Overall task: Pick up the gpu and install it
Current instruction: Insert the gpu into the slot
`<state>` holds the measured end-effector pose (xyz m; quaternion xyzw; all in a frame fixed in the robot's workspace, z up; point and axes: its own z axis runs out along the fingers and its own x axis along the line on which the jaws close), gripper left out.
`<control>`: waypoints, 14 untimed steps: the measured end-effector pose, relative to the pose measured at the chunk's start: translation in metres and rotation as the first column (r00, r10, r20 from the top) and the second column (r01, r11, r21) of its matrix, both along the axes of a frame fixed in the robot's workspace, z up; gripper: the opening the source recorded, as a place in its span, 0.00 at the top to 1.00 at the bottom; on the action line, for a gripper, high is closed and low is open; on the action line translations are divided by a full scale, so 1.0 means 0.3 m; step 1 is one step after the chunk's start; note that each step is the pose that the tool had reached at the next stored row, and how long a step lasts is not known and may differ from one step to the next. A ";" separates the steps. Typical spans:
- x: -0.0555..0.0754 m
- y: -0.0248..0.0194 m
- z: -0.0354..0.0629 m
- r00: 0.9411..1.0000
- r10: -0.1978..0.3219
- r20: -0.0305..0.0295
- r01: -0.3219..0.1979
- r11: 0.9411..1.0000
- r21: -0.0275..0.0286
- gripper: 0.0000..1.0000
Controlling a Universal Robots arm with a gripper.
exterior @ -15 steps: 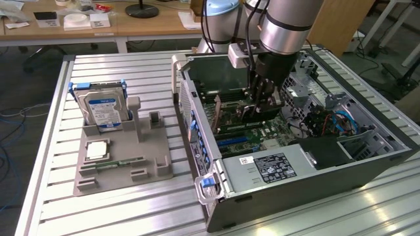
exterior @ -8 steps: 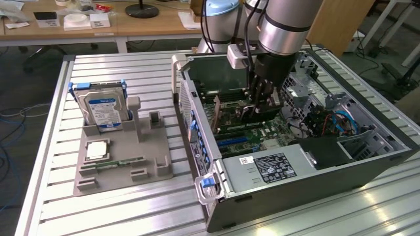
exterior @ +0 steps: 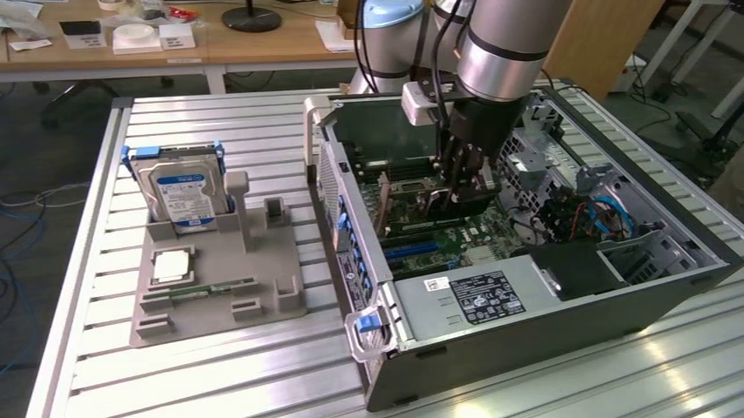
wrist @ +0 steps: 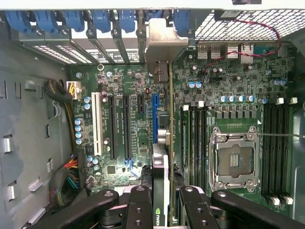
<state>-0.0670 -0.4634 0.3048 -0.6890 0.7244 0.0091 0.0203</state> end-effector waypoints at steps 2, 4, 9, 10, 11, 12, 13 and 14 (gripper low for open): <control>0.000 0.000 0.000 1.000 0.000 0.000 0.000 1.000 0.000 0.73; 0.000 0.000 0.000 1.000 0.000 0.000 0.000 1.000 0.000 0.73; 0.000 0.000 -0.006 1.000 0.000 0.000 0.000 1.000 0.000 0.73; 0.000 0.000 -0.006 1.000 0.000 0.000 0.000 1.000 0.000 0.73; 0.000 0.000 -0.006 1.000 0.000 0.000 0.000 1.000 0.000 0.73; 0.000 0.000 -0.006 1.000 0.000 0.000 0.000 1.000 0.000 0.73; 0.000 0.000 -0.007 1.000 0.000 0.000 0.000 1.000 0.000 0.73; 0.000 0.000 -0.009 1.000 0.000 0.000 0.000 1.000 0.001 0.73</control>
